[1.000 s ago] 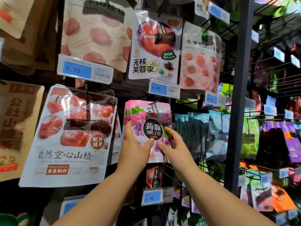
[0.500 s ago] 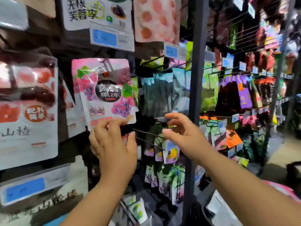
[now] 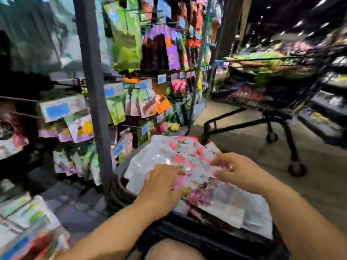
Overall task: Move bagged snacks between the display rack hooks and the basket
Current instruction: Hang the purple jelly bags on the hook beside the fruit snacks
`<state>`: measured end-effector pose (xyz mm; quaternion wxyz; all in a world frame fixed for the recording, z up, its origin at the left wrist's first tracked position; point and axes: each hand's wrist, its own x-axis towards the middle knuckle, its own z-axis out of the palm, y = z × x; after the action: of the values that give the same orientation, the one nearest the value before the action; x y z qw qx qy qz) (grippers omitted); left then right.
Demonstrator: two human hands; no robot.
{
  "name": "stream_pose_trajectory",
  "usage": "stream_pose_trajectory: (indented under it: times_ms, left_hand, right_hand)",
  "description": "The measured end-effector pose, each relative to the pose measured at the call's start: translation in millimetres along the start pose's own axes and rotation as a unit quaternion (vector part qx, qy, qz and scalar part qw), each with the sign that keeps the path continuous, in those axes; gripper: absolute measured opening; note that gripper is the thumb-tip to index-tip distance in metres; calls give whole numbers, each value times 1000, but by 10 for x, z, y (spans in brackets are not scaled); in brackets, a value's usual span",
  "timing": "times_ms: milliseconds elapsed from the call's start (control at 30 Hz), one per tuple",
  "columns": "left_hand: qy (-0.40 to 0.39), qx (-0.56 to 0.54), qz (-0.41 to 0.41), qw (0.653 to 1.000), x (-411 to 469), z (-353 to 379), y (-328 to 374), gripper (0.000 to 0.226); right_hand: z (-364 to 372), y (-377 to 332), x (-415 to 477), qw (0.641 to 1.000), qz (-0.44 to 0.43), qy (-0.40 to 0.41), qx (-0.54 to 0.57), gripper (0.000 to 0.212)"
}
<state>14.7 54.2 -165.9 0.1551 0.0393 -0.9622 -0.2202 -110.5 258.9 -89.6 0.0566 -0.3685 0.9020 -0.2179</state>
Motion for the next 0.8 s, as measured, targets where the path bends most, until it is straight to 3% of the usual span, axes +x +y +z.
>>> stream_pose_trajectory:
  times_ms: [100,200,333,433,500,667,800]
  left_hand:
    - [-91,35,80,992,82,323,-6,83]
    - [-56,121,164,978,116,504,8,69]
    - [-73,50,141,986,177,620,-15,55]
    - [-19,53,148,987,230,639,53,40]
    - [8,45,151,987,245,631,85,33]
    - [-13,56,177,983,251,638,55,20]
    - [-11,3,131,991,265,603,72,11]
  right_hand:
    - [-10,407,-251,999,23,-9,-22,20]
    - [74,644,-452,998,46,-37,-19,19]
    - [215,778,-549,998,48,7,39,18]
    - [258,813,-547,997,51,24,54,15]
    - [274,796,-540,998,40,24,52,15]
    - [266,699,-500,1000,10,12,23,18]
    - [287,642,-492,1000,20,7,15,15]
